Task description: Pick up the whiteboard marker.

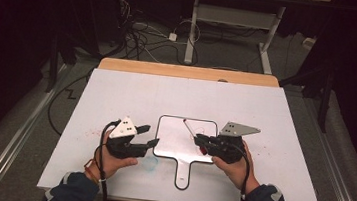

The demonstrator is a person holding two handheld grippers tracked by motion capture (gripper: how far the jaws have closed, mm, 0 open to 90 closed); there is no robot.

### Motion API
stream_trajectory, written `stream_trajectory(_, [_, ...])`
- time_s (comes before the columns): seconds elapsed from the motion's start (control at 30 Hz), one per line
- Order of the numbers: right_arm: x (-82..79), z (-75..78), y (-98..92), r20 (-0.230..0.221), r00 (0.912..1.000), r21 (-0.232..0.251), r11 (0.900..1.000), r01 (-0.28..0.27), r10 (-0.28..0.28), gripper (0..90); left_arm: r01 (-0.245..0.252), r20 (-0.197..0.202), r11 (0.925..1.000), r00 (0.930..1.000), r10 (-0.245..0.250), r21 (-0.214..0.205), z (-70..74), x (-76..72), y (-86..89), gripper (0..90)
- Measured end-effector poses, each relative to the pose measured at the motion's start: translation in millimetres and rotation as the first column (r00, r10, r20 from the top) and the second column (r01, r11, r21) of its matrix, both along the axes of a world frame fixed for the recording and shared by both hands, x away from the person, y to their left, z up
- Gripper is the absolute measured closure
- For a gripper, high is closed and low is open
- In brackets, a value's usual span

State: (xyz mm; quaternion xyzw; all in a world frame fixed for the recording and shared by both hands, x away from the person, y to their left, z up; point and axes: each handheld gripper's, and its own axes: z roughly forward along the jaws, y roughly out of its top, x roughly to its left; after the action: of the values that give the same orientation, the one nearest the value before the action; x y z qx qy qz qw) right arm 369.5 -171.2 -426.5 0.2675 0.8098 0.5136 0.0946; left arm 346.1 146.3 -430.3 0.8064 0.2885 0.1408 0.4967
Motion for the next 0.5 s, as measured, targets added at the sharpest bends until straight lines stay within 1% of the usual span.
stream_trajectory(0.1, [-2.9,-0.3,2.8,0.009,0.9998,0.002,0.9999,-0.015,0.015,81.9,0.019,-0.013,0.9989,0.9997,-0.019,-0.043,2.7,4.3,-13.7,41.9])
stream_trajectory(0.23, [-7.7,-0.4,5.1,0.027,0.9994,0.013,0.9996,-0.023,0.023,81.8,0.041,-0.042,0.9934,0.9981,-0.045,-0.108,4.3,9.5,-27.8,42.1])
stream_trajectory(0.3, [-9.1,-0.4,5.6,0.037,0.999,0.022,0.9994,-0.025,0.024,81.9,0.049,-0.053,0.9894,0.997,-0.057,-0.136,5.0,11.3,-34.0,42.3])
stream_trajectory(0.33, [-9.7,-0.5,5.8,0.041,0.9989,0.026,0.9994,-0.023,0.022,81.9,0.054,-0.056,0.9875,0.9965,-0.063,-0.148,5.4,11.9,-37.0,43.9])
stream_trajectory(0.37, [-10.3,-0.7,5.8,0.045,0.9987,0.035,0.9991,-0.024,0.022,81.9,0.065,-0.063,0.9843,0.9951,-0.076,-0.164,5.5,12.8,-39.9,45.3])
stream_trajectory(0.43, [-11.1,-0.8,6.1,0.056,0.9982,0.047,0.9986,-0.025,0.022,81.8,0.082,-0.082,0.9755,0.9916,-0.1,-0.204,5.0,14.9,-49.6,46.7])
stream_trajectory(0.47, [-11.5,-1.0,6.3,0.057,0.998,0.056,0.998,-0.029,0.025,81.9,0.087,-0.086,0.9723,0.9905,-0.108,-0.217,4.8,15.6,-52.5,48.5])
stream_trajectory(0.5, [-12.0,-1.2,6.7,0.059,0.998,0.055,0.9981,-0.026,0.023,81.8,0.087,-0.086,0.9723,0.9905,-0.108,-0.217,4.8,15.6,-52.5,50.2])
